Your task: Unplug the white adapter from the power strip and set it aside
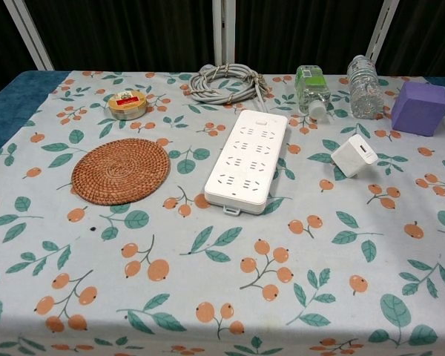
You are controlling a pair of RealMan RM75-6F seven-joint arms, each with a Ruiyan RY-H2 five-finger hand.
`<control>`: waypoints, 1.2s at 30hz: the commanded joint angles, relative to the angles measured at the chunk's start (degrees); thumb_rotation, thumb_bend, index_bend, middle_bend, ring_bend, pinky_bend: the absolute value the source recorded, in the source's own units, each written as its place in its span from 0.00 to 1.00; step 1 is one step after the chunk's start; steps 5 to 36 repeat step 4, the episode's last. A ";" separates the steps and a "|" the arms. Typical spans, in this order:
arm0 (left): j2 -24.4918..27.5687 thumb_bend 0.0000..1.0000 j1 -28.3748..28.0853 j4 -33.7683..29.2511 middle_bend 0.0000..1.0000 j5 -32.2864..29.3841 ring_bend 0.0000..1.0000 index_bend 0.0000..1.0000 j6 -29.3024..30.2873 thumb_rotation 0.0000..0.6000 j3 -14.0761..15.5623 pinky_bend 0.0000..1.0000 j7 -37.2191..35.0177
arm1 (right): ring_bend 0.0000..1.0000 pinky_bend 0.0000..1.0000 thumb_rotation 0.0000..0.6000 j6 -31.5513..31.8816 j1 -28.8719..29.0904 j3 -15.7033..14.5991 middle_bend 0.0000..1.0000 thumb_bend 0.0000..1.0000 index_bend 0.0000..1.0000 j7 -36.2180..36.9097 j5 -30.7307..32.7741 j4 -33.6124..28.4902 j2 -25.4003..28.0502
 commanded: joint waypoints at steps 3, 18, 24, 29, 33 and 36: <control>0.07 0.29 3.26 -1.54 0.18 0.86 0.10 0.14 2.45 1.00 1.17 0.03 2.02 | 0.00 0.12 1.00 9.09 -9.03 -3.16 0.09 0.27 0.00 1.96 -3.39 -0.53 -0.28; 0.06 0.29 3.55 -1.84 0.18 1.13 0.10 0.14 2.59 1.00 1.27 0.03 2.41 | 0.00 0.12 1.00 9.60 -9.67 -3.29 0.09 0.27 0.00 1.96 -3.75 -0.47 -0.48; 0.06 0.29 3.55 -1.84 0.18 1.13 0.10 0.14 2.59 1.00 1.27 0.03 2.41 | 0.00 0.12 1.00 9.60 -9.67 -3.29 0.09 0.27 0.00 1.96 -3.75 -0.47 -0.48; 0.06 0.29 3.55 -1.84 0.18 1.13 0.10 0.14 2.59 1.00 1.27 0.03 2.41 | 0.00 0.12 1.00 9.60 -9.67 -3.29 0.09 0.27 0.00 1.96 -3.75 -0.47 -0.48; 0.06 0.29 3.55 -1.84 0.18 1.13 0.10 0.14 2.59 1.00 1.27 0.03 2.41 | 0.00 0.12 1.00 9.60 -9.67 -3.29 0.09 0.27 0.00 1.96 -3.75 -0.47 -0.48; 0.06 0.29 3.55 -1.84 0.18 1.13 0.10 0.14 2.59 1.00 1.27 0.03 2.41 | 0.00 0.12 1.00 9.60 -9.67 -3.29 0.09 0.27 0.00 1.96 -3.75 -0.47 -0.48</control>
